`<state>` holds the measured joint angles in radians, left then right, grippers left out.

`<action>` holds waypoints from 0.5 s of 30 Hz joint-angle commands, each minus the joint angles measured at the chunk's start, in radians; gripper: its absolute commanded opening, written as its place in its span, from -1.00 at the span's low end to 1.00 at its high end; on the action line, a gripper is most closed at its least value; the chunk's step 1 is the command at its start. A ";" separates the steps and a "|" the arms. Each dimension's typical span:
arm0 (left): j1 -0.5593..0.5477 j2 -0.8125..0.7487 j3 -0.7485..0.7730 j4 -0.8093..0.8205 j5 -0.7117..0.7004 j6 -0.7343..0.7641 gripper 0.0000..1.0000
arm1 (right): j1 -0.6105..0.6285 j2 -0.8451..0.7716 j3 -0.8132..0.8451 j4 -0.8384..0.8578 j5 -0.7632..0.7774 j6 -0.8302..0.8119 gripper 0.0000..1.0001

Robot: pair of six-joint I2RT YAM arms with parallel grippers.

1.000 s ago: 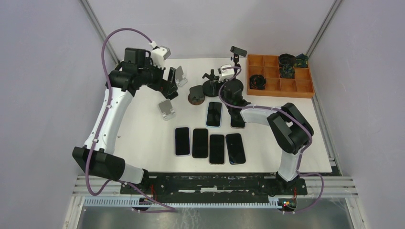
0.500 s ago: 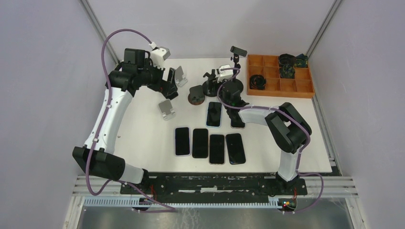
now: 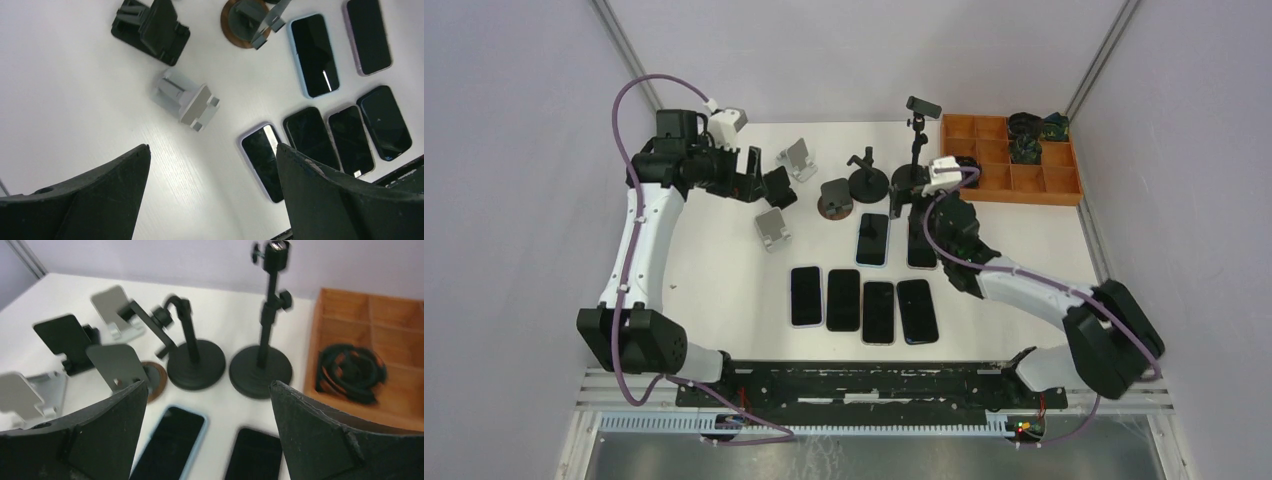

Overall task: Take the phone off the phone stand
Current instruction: Place the phone stand at the center of the board, then reset both arms

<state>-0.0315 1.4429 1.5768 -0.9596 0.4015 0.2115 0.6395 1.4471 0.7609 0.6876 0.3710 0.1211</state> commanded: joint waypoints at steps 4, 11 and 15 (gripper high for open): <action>0.064 -0.070 -0.276 0.221 -0.084 0.062 1.00 | -0.064 -0.361 -0.288 -0.234 0.133 0.119 0.96; 0.080 -0.047 -0.489 0.467 -0.080 0.055 1.00 | -0.223 -0.606 -0.442 -0.482 0.350 0.238 0.96; 0.082 -0.037 -0.602 0.675 -0.036 0.024 1.00 | -0.289 -0.647 -0.550 -0.385 0.570 0.172 0.97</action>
<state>0.0448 1.4052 1.0481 -0.5636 0.3244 0.2409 0.3885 0.8352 0.2981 0.2829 0.6868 0.3088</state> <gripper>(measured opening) 0.997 0.979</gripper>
